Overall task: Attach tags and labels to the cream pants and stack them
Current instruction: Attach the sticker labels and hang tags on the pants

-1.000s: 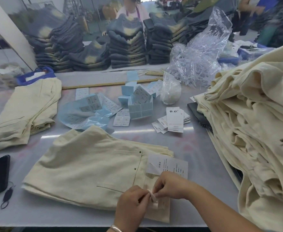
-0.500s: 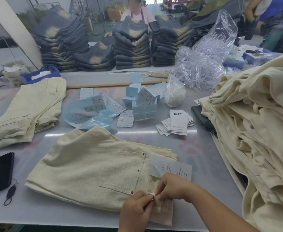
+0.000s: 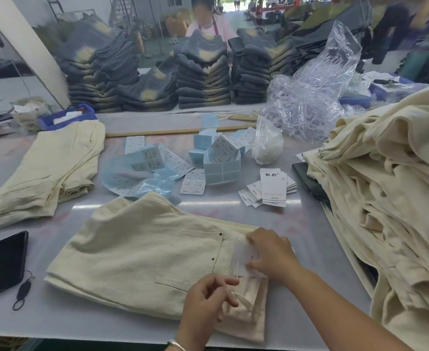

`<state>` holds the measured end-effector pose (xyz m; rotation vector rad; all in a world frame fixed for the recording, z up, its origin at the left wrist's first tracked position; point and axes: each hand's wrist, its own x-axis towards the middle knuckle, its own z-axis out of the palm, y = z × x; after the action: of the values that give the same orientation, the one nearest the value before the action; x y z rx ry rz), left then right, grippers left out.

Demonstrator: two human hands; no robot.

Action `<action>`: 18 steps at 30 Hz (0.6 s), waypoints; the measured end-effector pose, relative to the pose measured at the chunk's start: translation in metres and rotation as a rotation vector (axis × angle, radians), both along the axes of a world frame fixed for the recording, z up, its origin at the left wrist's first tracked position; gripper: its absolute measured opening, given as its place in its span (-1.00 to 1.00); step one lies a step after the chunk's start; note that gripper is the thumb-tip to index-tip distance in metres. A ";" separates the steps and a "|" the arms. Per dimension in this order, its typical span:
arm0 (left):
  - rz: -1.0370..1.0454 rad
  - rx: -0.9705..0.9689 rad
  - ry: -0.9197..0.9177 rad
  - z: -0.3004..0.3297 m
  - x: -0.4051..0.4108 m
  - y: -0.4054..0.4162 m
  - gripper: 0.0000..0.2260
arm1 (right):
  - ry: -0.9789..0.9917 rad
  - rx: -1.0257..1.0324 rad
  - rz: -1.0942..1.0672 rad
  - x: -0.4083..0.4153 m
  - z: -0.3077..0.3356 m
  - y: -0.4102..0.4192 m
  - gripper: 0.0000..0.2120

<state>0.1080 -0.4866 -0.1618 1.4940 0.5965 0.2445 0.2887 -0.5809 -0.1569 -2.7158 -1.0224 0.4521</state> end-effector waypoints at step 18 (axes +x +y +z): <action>0.113 -0.235 0.020 0.008 0.011 0.018 -0.79 | -0.518 0.582 0.396 -0.059 -0.011 -0.038 -0.90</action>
<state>0.1188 -0.4683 -0.1537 1.2391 0.7017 0.2380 0.2296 -0.6191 -0.1682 -2.1306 -1.5340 -0.4659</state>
